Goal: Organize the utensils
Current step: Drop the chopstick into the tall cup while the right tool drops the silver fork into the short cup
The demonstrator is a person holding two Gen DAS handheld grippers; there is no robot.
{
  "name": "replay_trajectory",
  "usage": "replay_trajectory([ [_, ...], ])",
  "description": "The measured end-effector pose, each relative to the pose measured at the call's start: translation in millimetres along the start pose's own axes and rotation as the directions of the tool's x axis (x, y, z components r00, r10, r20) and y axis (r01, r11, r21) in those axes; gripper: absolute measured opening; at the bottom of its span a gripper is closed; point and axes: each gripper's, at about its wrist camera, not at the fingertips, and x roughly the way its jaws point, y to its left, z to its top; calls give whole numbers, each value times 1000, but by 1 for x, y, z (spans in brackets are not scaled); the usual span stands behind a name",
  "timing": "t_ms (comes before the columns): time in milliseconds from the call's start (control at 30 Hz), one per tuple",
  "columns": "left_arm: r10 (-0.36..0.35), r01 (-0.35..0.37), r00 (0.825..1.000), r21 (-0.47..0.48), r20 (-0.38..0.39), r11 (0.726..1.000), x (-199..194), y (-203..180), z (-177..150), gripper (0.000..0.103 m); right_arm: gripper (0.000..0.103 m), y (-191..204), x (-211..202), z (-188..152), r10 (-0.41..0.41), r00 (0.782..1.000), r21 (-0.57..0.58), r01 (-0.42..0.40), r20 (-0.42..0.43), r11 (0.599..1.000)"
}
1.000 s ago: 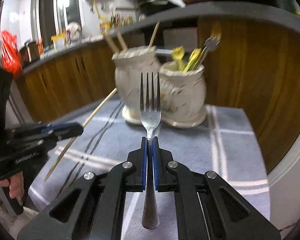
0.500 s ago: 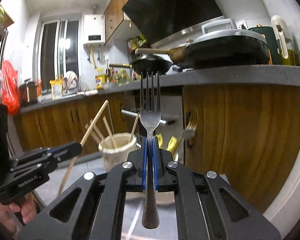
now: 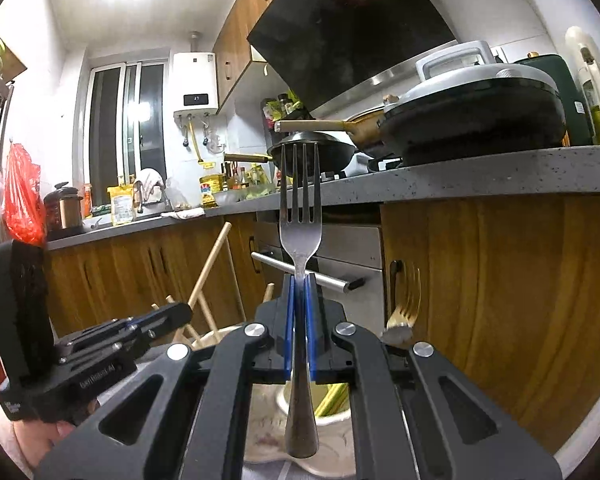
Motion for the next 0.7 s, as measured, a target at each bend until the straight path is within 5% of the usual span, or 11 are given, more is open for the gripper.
replay_trajectory([
  [367,-73,76,997,-112,34,991,34,27,20,5,5,-10,42,3,15,1000,59,-16,10,998],
  [700,-14,21,996,-74,83,997,49,12,23,5,5,-13,59,-14,-40,999,40,40,-6,998],
])
